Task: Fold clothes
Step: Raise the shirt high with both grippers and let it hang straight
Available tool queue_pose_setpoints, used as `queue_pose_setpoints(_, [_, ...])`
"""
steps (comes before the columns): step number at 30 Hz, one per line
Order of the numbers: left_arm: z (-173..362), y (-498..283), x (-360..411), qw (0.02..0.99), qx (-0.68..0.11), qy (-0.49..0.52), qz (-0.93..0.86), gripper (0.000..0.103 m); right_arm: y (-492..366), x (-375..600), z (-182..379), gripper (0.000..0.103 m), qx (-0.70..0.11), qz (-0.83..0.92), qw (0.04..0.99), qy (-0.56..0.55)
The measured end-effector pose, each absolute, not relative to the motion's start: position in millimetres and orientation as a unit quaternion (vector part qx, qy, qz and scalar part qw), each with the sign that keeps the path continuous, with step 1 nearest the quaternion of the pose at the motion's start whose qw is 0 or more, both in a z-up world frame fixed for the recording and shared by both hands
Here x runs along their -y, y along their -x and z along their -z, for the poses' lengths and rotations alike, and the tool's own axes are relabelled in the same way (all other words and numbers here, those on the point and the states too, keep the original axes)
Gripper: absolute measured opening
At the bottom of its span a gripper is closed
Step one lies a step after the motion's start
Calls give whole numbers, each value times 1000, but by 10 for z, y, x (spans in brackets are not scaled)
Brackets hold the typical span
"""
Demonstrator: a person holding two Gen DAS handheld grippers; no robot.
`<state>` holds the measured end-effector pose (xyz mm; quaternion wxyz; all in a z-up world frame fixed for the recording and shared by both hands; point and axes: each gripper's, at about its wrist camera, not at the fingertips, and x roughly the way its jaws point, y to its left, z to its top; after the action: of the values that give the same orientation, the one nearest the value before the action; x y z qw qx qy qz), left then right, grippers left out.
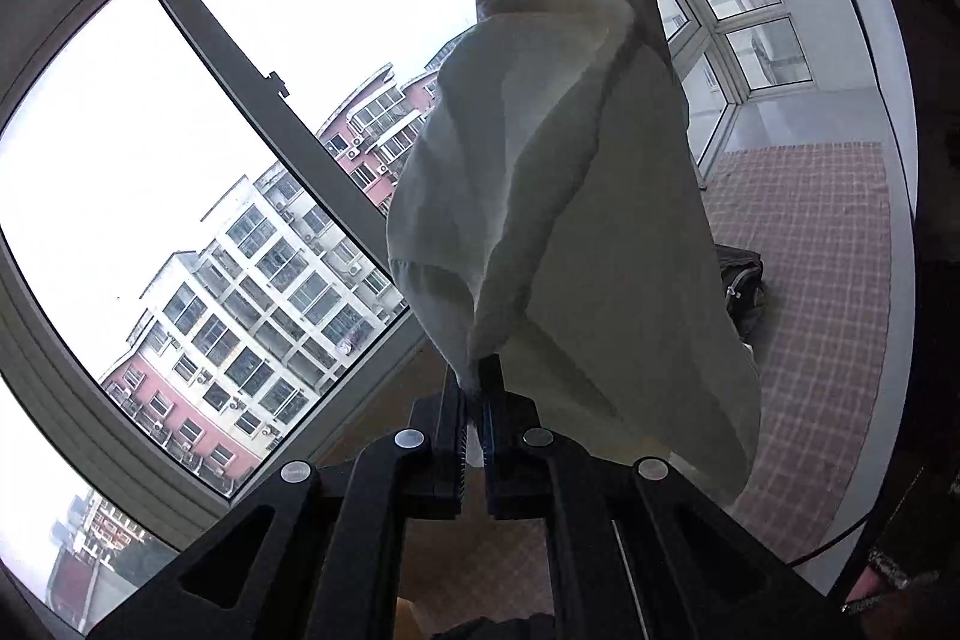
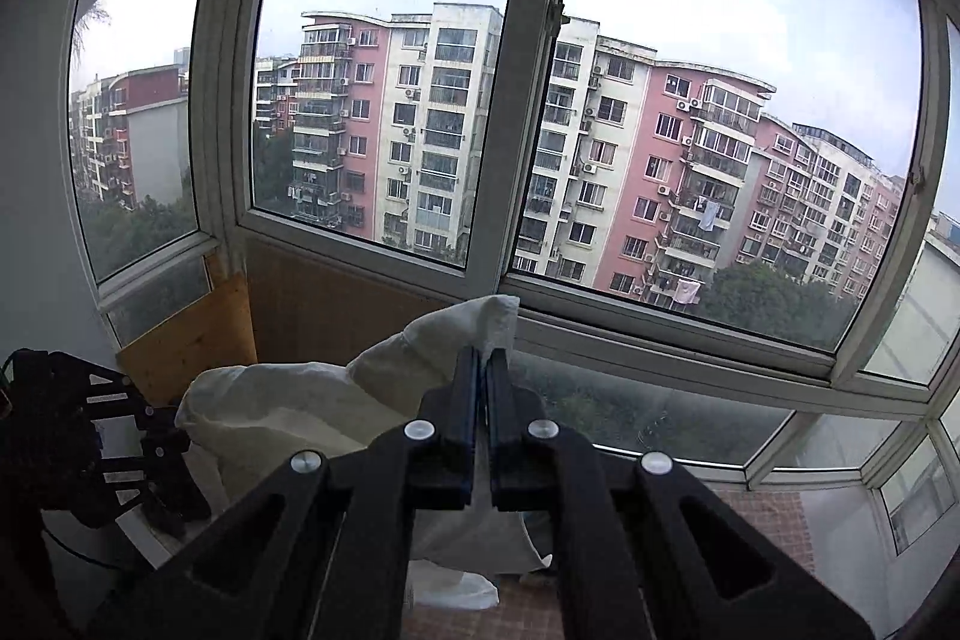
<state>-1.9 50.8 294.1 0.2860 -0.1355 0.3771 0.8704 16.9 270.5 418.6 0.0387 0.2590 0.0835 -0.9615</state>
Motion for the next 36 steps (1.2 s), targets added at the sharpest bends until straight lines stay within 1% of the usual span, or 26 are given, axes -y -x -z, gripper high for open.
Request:
queue_pose_setpoints(2, [-2342, 200, -658, 301, -383, 181, -854, 3, 20, -2792, -3531, 3, -68, 949, 54, -304])
queue_pose_setpoints(4, [-1760, 429, -757, 318, -369, 226, -843, 3, 142, -2969, -2924, 3, -28, 939, 67, -335])
queue_pose_setpoints(5, [-1552, 536, -791, 323, -361, 248, -839, 2, 190, -3069, -2679, 3, -7, 935, 69, -347])
queue_pose_setpoints(7, [-1234, 733, -848, 325, -348, 289, -831, 2, 206, -3271, -2564, 3, 25, 935, 61, -347])
queue_pose_setpoints(8, [-1241, 748, -856, 326, -351, 291, -828, 2, 186, -3357, -2601, 3, 35, 938, 56, -341])
queue_pose_setpoints(10, [-1464, 677, -849, 330, -368, 272, -826, 2, -11, -3449, -2984, 2, 31, 952, 43, -300])
queue_pose_setpoints(14, [-2212, 310, -802, 319, -393, 194, -840, 3, -633, -3567, -4035, 2, 32, 980, 36, -195])
queue_pose_setpoints(16, [-2608, 76, -782, 314, -400, 160, -846, 3, -928, -3498, -4451, 2, 8, 986, 29, -161])
queue_pose_setpoints(18, [-2912, -112, -754, 297, -406, 128, -855, 3, -1130, -3381, -4712, 2, -11, 987, 42, -157])
queue_pose_setpoints(19, [-3038, -182, -732, 288, -405, 114, -860, 3, -1147, -3349, -4711, 2, -13, 984, 49, -169])
queue_pose_setpoints(21, [-3232, -291, -668, 287, -386, 110, -870, 3, -1053, -3323, -4479, 2, -12, 975, 62, -214])
queue_pose_setpoints(22, [-3246, -288, -657, 287, -381, 112, -872, 3, -1000, -3323, -4321, 5, -8, 969, 68, -236])
queue_pose_setpoints(24, [-3209, -234, -650, 282, -375, 114, -876, 2, -855, -3407, -3654, 24, 28, 959, 86, -269])
queue_pose_setpoints(25, [-3164, -191, -649, 281, -373, 120, -876, 2, -801, -3445, -3299, 39, 42, 953, 98, -283])
queue_pose_setpoints(27, [-3041, -83, -650, 282, -370, 138, -874, 2, -762, -3533, -2554, 39, 88, 943, 108, -302])
queue_pose_setpoints(29, [-2941, 52, -633, 279, -370, 163, -871, 2, -773, -3598, -1802, 39, 153, 923, 138, -324])
queue_pose_setpoints(31, [-2894, 139, -592, 269, -372, 184, -869, 2, -814, -3494, -1181, 39, 186, 902, 164, -352])
queue_pose_setpoints(32, [-2893, 147, -558, 265, -373, 192, -868, 2, -832, -3415, -924, 39, 198, 892, 177, -365])
queue_pose_setpoints(34, [-2849, 176, -500, 255, -375, 202, -868, 2, -837, -3213, -597, 39, 226, 872, 209, -381])
queue_pose_setpoints(36, [-2796, 208, -443, 244, -378, 210, -868, 2, -833, -2967, -469, 39, 229, 863, 239, -383])
